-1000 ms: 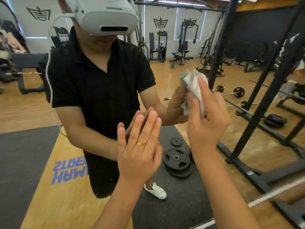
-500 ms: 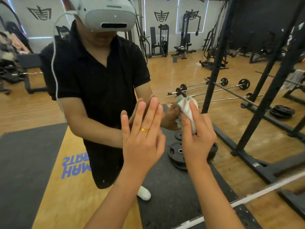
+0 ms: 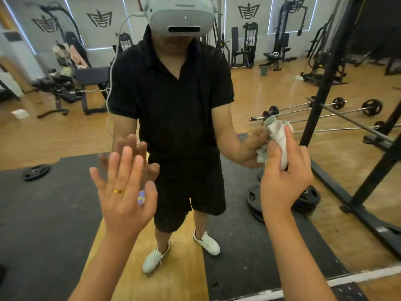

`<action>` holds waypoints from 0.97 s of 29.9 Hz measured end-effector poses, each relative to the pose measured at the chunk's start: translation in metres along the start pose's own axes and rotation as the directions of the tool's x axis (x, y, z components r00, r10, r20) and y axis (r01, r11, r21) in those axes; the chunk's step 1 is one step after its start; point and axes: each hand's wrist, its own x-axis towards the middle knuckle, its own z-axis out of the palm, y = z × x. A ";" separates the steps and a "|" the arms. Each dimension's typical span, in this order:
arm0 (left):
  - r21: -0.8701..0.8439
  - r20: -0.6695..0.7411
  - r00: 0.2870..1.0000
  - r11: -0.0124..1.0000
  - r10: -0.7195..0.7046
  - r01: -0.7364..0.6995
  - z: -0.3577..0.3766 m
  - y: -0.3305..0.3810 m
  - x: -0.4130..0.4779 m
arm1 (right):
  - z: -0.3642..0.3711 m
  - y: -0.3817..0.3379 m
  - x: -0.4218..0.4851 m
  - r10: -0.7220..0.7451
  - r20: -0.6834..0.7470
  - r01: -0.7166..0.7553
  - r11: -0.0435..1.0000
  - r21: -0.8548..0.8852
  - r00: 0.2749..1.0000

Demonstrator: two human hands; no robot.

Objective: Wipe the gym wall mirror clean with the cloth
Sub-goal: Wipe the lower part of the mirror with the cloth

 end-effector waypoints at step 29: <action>0.026 -0.043 0.994 0.995 0.100 -0.099 0.008 -0.037 -0.014 | 0.090 -0.115 -0.078 -0.259 0.046 0.259 0.966 0.012 0.965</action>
